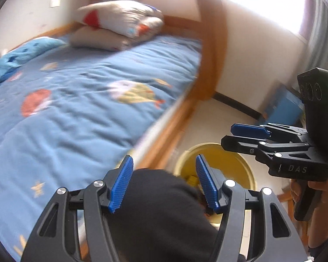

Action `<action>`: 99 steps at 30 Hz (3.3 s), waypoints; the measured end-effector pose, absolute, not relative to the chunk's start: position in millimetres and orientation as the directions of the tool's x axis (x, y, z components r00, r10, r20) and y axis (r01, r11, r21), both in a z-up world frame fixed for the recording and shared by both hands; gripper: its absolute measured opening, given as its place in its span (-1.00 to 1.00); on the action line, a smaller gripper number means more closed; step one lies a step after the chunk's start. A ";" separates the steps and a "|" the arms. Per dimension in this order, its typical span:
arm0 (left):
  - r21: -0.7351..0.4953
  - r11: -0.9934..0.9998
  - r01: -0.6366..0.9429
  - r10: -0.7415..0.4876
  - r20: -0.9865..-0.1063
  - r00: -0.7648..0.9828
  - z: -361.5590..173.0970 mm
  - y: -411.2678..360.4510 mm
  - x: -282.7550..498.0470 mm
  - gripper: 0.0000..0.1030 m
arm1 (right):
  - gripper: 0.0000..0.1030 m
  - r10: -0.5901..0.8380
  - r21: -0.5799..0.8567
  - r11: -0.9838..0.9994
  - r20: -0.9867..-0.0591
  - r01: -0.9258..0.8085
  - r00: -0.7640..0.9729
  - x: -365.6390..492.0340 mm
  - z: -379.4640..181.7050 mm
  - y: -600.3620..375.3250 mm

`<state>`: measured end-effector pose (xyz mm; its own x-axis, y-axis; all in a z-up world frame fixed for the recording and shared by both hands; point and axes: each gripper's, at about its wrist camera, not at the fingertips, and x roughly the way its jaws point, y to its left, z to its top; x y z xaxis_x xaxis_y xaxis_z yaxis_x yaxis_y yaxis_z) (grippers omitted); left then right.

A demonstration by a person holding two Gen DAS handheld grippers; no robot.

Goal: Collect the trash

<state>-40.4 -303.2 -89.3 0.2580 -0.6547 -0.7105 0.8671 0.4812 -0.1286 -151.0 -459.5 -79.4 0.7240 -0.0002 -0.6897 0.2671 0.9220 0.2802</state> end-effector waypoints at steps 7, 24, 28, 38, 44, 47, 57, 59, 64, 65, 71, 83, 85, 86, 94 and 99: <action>-0.081 0.668 0.740 -0.581 -0.679 0.450 -72.7 -235.3 -1.1 0.16 | -0.10 0.118 0.278 0.956 -0.660 0.094 0.742 -83.8 -66.7 -404.5; -0.053 0.896 0.442 -0.376 -0.621 0.688 -48.9 -107.9 40.4 0.21 | -0.10 0.318 0.302 0.940 -0.599 -0.161 0.734 19.2 -43.3 -290.4; -0.054 0.927 0.372 -0.327 -0.602 0.728 -41.3 -82.6 44.0 0.26 | -0.01 0.309 0.263 0.947 -0.579 -0.187 0.755 32.0 -36.5 -260.9; -0.019 0.978 0.208 -0.187 -0.524 0.831 -17.3 -37.9 39.2 0.62 | 0.38 0.283 0.208 0.957 -0.494 -0.204 0.822 36.9 -14.7 -226.0; -0.010 0.991 0.135 -0.124 -0.468 0.875 0.4 -23.4 32.1 0.82 | 0.64 0.266 0.196 0.960 -0.431 -0.198 0.862 32.4 -1.2 -218.7; -0.015 0.993 0.115 -0.109 -0.443 0.890 8.8 -17.8 27.8 0.85 | 0.80 0.244 0.168 0.967 -0.396 -0.192 0.885 27.6 5.9 -213.3; -0.017 0.997 0.081 -0.080 -0.421 0.903 21.1 -10.0 24.2 0.92 | 0.83 0.220 0.141 0.973 -0.339 -0.182 0.915 21.4 18.4 -207.4; 0.002 0.998 0.070 -0.063 -0.418 0.906 22.0 -8.6 24.2 0.92 | 0.83 0.202 0.131 0.977 -0.317 -0.169 0.926 18.7 22.2 -208.8; -0.009 0.999 0.034 -0.034 -0.416 0.909 23.4 -1.5 23.1 0.92 | 0.83 0.198 0.148 0.976 -0.283 -0.161 0.939 15.1 30.5 -216.1; -0.014 0.999 0.029 -0.032 -0.418 0.908 23.6 0.0 23.3 0.92 | 0.83 0.198 0.148 0.976 -0.281 -0.162 0.939 14.8 31.2 -216.8; -0.012 1.000 0.029 -0.031 -0.416 0.909 26.0 1.2 22.5 0.92 | 0.83 0.196 0.135 0.977 -0.283 -0.164 0.939 13.1 30.0 -216.0; -0.029 0.999 -0.032 0.020 -0.360 0.933 38.1 12.2 16.5 0.92 | 0.83 0.195 0.150 0.976 -0.303 -0.156 0.933 15.7 25.2 -219.1; -0.027 0.999 -0.034 0.022 -0.354 0.935 39.5 13.2 15.9 0.92 | 0.83 0.198 0.149 0.976 -0.303 -0.159 0.932 14.8 24.9 -218.1; -0.025 0.999 -0.034 0.023 -0.354 0.935 39.9 13.0 15.8 0.92 | 0.83 0.198 0.148 0.976 -0.303 -0.160 0.932 14.5 24.9 -217.7; -0.031 0.998 -0.054 0.040 -0.352 0.935 42.5 14.7 15.0 0.92 | 0.83 0.204 0.131 0.977 -0.317 -0.171 0.926 13.1 23.7 -212.7; -0.039 0.997 -0.060 0.043 -0.357 0.933 43.9 15.8 16.8 0.92 | 0.83 0.207 0.139 0.976 -0.325 -0.170 0.923 14.4 24.3 -212.8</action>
